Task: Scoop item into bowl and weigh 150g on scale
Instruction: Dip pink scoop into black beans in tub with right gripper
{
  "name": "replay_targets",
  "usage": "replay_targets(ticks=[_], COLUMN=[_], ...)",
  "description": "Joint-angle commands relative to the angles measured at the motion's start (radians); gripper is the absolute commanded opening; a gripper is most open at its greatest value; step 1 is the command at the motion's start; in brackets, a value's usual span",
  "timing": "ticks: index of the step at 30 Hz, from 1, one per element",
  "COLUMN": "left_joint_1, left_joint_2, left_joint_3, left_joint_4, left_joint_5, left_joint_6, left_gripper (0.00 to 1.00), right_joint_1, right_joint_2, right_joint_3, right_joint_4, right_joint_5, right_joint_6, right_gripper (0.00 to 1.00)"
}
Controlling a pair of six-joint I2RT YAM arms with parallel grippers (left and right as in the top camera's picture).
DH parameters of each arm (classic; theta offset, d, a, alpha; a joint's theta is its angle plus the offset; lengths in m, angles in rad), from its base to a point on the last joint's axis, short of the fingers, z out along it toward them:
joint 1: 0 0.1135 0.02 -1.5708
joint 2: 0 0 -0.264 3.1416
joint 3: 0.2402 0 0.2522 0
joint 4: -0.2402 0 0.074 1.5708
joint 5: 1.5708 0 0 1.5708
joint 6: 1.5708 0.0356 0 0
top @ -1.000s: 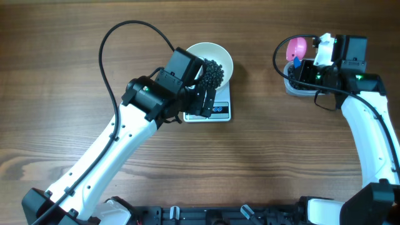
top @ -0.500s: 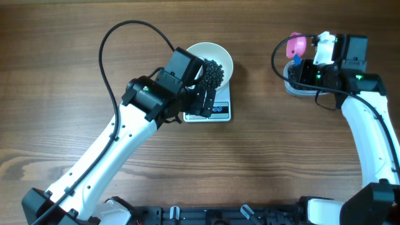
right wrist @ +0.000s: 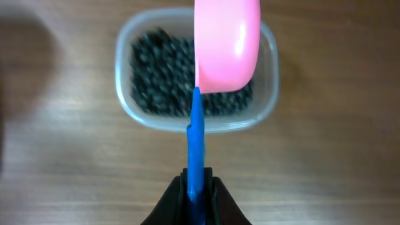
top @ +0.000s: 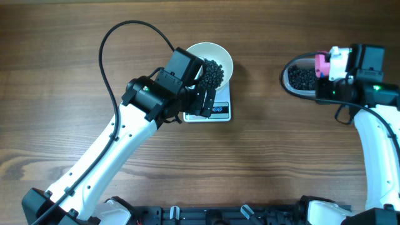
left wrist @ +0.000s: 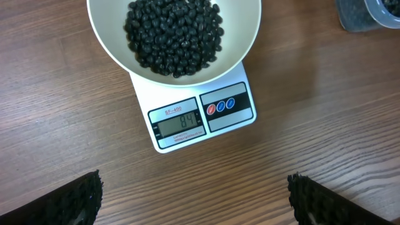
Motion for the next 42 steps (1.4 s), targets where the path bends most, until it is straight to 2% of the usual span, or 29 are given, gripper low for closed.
replay_targets(ticks=[1, 6, 20, 24, 33, 36, 42], left_joint_1=[-0.003, -0.003, -0.003, -0.003, -0.003, -0.003, -0.003], left_joint_2=[-0.013, -0.014, -0.013, -0.013, -0.013, -0.014, -0.014], left_joint_3=[0.016, 0.016, 0.016, 0.016, 0.016, 0.016, 0.016], left_joint_4=[0.000, 0.000, 0.000, 0.000, 0.000, 0.000, 0.000], left_joint_5=[-0.009, -0.010, -0.009, -0.010, -0.010, -0.009, -0.010], left_joint_6=[0.013, 0.013, 0.013, 0.013, 0.013, 0.013, 0.013], left_gripper=[1.00, 1.00, 1.00, 1.00, 1.00, 1.00, 1.00], right_joint_1=[-0.042, -0.070, -0.070, -0.070, -0.070, -0.070, -0.070], right_joint_2=[-0.002, 0.047, 0.212, 0.251, 0.258, 0.258, 0.258], right_joint_3=[0.008, 0.003, -0.001, -0.001, -0.002, -0.002, -0.002], right_joint_4=[-0.012, -0.001, 0.064, 0.062, 0.063, 0.058, 0.036], right_joint_5=[0.024, -0.035, -0.042, -0.140, -0.267, -0.367, -0.374], right_joint_6=[-0.059, -0.058, -0.057, -0.058, -0.061, -0.093, -0.122], right_gripper=[0.04, 0.04, 0.04, 0.04, 0.04, 0.04, 0.04])
